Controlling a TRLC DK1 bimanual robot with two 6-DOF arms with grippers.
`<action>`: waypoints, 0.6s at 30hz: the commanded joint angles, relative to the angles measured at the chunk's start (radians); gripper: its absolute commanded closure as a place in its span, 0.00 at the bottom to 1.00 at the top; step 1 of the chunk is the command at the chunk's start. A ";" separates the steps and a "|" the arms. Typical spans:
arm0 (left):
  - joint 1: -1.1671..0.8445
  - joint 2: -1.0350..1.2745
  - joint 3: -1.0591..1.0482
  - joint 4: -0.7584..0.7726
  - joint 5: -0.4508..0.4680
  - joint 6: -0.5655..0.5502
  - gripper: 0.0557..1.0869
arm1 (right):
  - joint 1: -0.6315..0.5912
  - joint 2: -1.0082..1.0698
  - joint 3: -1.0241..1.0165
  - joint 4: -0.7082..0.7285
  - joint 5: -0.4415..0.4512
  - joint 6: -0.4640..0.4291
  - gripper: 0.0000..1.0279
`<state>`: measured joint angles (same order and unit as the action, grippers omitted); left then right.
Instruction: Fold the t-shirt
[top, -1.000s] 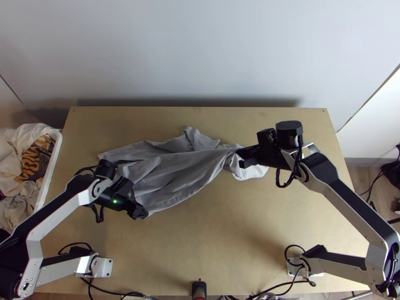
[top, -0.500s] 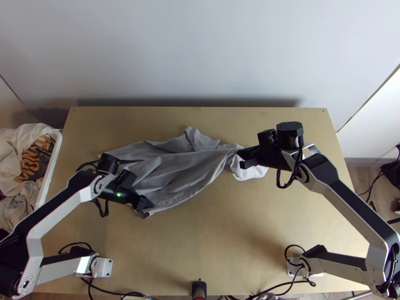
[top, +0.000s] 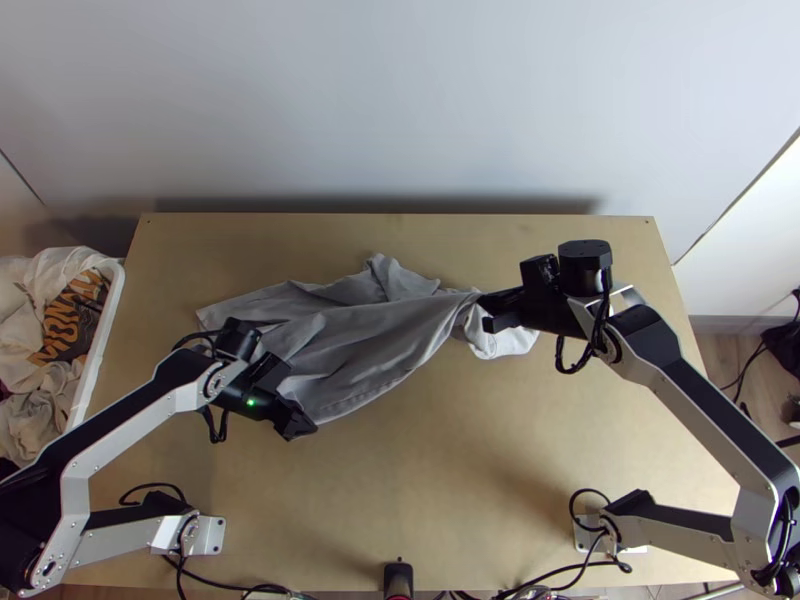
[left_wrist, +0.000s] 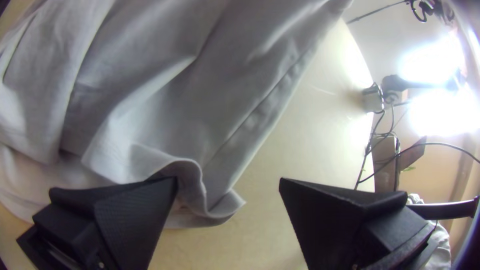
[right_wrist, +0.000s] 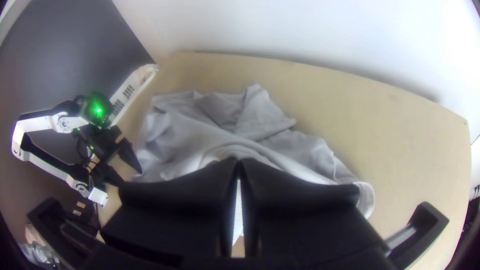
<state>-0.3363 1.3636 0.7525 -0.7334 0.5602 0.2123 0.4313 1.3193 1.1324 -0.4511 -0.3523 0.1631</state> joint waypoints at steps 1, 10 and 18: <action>0.056 -0.018 -0.010 -0.003 -0.086 0.047 0.05 | -0.005 0.000 0.003 0.000 -0.002 0.001 0.97; 0.022 -0.001 -0.024 0.037 -0.071 0.044 0.05 | -0.005 0.014 0.012 0.008 -0.002 0.000 0.97; -0.063 0.098 0.030 0.086 0.058 -0.004 0.25 | -0.005 0.017 0.017 0.003 -0.001 -0.002 0.97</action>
<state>-0.3546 1.3872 0.7494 -0.6765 0.5285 0.2279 0.4271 1.3323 1.1465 -0.4461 -0.3550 0.1635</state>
